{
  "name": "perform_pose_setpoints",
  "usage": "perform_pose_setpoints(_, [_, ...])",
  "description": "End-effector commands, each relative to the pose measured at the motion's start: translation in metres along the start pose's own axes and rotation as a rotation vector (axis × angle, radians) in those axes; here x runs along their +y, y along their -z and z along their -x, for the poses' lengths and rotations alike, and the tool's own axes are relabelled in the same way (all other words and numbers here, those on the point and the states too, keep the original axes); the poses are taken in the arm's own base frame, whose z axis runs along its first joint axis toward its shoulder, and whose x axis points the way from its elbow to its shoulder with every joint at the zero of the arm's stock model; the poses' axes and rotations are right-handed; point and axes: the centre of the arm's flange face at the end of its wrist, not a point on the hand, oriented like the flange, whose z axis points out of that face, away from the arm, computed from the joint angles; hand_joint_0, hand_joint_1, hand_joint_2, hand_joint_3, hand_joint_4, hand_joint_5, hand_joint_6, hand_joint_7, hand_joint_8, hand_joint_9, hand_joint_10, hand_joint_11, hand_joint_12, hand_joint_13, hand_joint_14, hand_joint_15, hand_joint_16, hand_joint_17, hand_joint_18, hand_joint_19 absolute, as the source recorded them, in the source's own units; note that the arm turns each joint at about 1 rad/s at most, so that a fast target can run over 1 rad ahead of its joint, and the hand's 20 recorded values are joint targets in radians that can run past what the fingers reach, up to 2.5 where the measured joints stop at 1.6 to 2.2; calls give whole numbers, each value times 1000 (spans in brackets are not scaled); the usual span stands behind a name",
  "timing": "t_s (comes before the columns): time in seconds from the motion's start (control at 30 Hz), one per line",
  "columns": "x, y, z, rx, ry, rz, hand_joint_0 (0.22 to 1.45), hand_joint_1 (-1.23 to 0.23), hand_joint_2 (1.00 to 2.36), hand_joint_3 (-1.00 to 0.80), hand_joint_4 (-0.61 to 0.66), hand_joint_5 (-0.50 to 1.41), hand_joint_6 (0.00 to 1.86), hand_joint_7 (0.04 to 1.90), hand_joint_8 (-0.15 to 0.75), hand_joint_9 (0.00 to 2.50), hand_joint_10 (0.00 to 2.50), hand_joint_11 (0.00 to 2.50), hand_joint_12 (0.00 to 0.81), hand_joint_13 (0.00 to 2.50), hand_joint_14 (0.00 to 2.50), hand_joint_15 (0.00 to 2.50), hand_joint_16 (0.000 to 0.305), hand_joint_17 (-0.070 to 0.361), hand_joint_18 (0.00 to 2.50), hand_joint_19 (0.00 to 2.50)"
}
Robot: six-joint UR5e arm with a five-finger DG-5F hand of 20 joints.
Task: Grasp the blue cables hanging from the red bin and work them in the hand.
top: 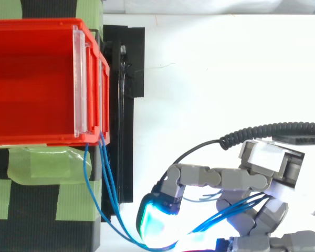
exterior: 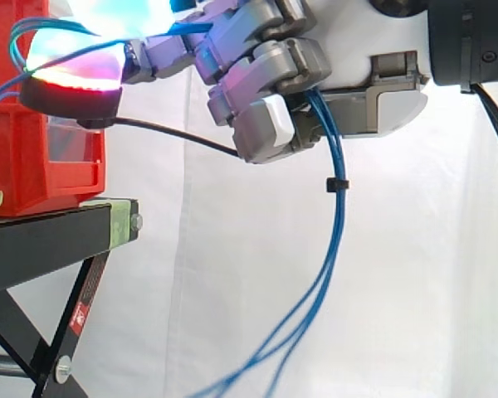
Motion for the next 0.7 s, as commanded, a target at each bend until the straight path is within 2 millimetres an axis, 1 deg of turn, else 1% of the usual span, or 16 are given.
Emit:
perform_pose_setpoints(0.0, [-2, 1, 0, 1, 1, -10, 910, -672, 1021, -396, 223, 421, 12, 1296, 535, 1779, 2500, 2500, 712, 2021, 2500, 1972, 237, 178, 2500, 648])
perform_pose_setpoints(0.03, [-1, 1, 1, 1, 0, -8, 997, -677, 1022, -239, 228, 424, 12, 1281, 535, 1779, 2500, 2500, 712, 2021, 2500, 1972, 237, 178, 2500, 648])
perform_pose_setpoints(0.1, [-1, 1, 1, 1, -1, -7, 1110, -667, 1019, 124, 234, 436, 12, 1275, 535, 1779, 2500, 2500, 712, 2021, 2500, 1972, 237, 178, 2500, 648])
perform_pose_setpoints(0.13, [-1, 0, 0, 0, -3, -5, 1143, -668, 1010, 224, 237, 443, 13, 1276, 535, 1779, 2500, 2500, 712, 2021, 2500, 1972, 237, 178, 2500, 648])
perform_pose_setpoints(0.17, [-1, 0, 0, 0, -3, -5, 1149, -658, 1007, 334, 237, 452, 13, 1276, 535, 1779, 2500, 2500, 712, 2021, 2500, 1972, 237, 178, 2500, 648])
perform_pose_setpoints(0.23, [-1, 0, 0, 0, -3, -5, 1166, -657, 1000, 408, 223, 460, 14, 1274, 535, 1779, 2500, 2500, 712, 2021, 2500, 1972, 237, 178, 2500, 648])
perform_pose_setpoints(0.3, [-1, 0, 0, 0, -3, -5, 1161, -652, 1012, 420, 223, 464, 13, 1282, 535, 1779, 2500, 2500, 712, 2021, 2500, 1972, 237, 178, 2500, 648])
perform_pose_setpoints(0.37, [-1, 0, 0, 1, -2, -6, 1100, -666, 1079, 351, 225, 468, 13, 1285, 535, 1779, 2500, 2500, 712, 2021, 2500, 1972, 237, 178, 2500, 648])
perform_pose_setpoints(0.4, [-1, 0, 0, 1, -2, -6, 1059, -684, 1028, 327, 244, 470, 12, 1277, 535, 1779, 2500, 2500, 712, 2021, 2500, 1972, 237, 178, 2500, 648])
perform_pose_setpoints(0.43, [-1, 1, 0, 1, -2, -6, 1002, -703, 1009, 181, 250, 462, 12, 1279, 535, 1779, 2500, 2500, 712, 2021, 2500, 1972, 237, 178, 2500, 648])
perform_pose_setpoints(0.5, [-1, 1, 1, 1, -1, -7, 965, -706, 1012, 60, 257, 455, 13, 1272, 535, 1779, 2500, 2500, 712, 2021, 2500, 1972, 237, 178, 2500, 648])
perform_pose_setpoints(0.53, [-1, 1, 1, 1, 1, -10, 936, -699, 1017, -63, 259, 445, 13, 1275, 535, 1779, 2500, 2500, 712, 2021, 2500, 1972, 237, 178, 2500, 648])
perform_pose_setpoints(0.57, [-1, 1, 1, 1, 2, -11, 924, -689, 1021, -113, 245, 441, 12, 1272, 535, 1779, 2500, 2500, 712, 2021, 2500, 1972, 237, 178, 2500, 648])
perform_pose_setpoints(0.67, [-3, 1, 1, 5, 7, -16, 950, -675, 1025, -116, 238, 433, 13, 1279, 535, 1779, 2500, 2500, 712, 2021, 2500, 1972, 237, 178, 2500, 648])
